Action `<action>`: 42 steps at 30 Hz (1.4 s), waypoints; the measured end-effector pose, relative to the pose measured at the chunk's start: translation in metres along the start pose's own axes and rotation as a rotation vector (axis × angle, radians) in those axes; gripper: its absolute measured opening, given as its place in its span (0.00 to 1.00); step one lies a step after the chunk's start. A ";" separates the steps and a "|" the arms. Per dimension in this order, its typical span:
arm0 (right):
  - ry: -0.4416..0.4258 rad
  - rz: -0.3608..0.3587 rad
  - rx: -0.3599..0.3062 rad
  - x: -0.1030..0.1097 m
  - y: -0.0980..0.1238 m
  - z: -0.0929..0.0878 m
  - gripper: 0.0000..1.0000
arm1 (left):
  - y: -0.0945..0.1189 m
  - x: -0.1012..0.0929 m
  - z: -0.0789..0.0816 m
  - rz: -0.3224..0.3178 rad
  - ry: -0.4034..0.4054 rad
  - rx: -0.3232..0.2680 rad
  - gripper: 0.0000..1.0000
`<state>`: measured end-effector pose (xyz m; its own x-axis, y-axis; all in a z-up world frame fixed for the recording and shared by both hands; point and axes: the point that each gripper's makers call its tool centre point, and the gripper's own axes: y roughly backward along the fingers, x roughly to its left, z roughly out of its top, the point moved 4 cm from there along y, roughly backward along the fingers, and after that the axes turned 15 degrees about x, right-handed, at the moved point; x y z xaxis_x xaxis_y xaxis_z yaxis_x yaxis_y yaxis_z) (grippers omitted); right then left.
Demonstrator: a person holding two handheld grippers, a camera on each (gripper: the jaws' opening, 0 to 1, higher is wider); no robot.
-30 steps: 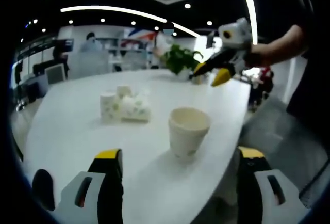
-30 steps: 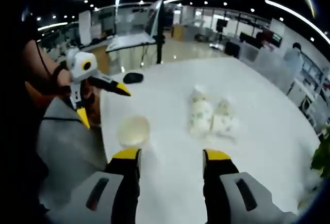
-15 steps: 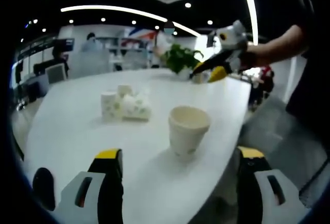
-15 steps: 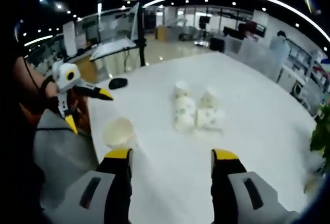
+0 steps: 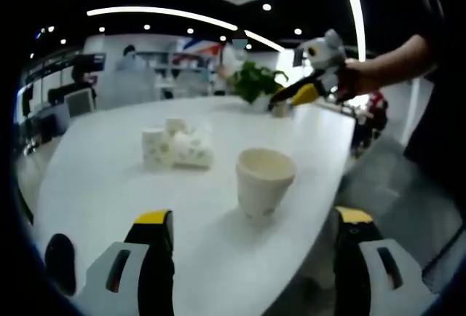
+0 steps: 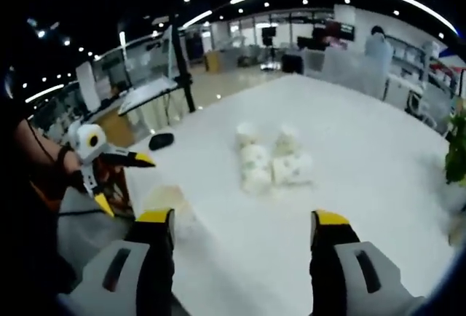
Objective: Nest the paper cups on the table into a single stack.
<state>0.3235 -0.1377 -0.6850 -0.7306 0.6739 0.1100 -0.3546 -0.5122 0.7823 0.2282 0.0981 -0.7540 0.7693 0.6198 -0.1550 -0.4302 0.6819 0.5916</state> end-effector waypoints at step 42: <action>0.026 0.059 -0.012 -0.052 -0.022 0.032 0.95 | -0.005 0.003 -0.002 0.003 0.016 0.008 0.89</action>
<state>0.3879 -0.1444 -0.6882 -0.7655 0.6281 0.1397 -0.3172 -0.5572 0.7674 0.2318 0.0974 -0.7594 0.7607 0.6277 -0.1657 -0.4282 0.6770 0.5986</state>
